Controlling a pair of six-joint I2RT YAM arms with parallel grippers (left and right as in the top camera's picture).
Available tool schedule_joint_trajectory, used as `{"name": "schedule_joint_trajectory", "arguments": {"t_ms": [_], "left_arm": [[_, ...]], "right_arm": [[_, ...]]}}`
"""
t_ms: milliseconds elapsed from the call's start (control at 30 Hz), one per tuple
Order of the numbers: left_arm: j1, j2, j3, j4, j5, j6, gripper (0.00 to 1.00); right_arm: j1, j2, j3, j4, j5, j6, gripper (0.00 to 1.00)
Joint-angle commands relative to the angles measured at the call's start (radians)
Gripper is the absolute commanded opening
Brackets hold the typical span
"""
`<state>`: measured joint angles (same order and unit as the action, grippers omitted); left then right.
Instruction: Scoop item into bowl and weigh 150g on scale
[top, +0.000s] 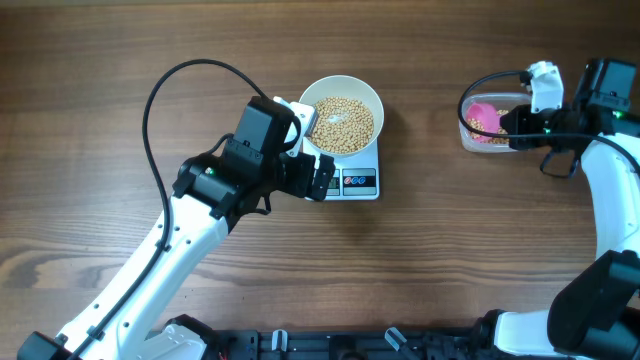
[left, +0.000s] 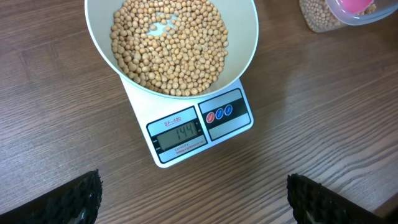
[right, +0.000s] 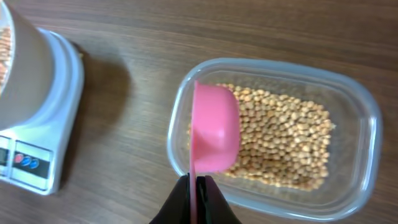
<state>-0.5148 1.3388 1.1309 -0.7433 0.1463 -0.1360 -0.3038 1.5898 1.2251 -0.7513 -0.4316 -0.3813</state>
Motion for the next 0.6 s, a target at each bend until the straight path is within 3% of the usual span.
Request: {"name": "schedule_joint_trajectory", "arguments": {"t_ms": [0, 467, 567], "left_arm": [[0.007, -0.003, 0.015, 0.002, -0.006, -0.006, 1.0], [0.007, -0.003, 0.015, 0.002, -0.006, -0.006, 1.0], [0.007, -0.003, 0.015, 0.002, -0.006, -0.006, 1.0]], "right_arm": [[-0.029, 0.008, -0.006, -0.008, -0.122, 0.063, 0.04], [-0.204, 0.008, -0.006, 0.0, -0.158, 0.28, 0.04], [-0.239, 0.008, -0.006, -0.005, -0.302, 0.312, 0.04]]}}
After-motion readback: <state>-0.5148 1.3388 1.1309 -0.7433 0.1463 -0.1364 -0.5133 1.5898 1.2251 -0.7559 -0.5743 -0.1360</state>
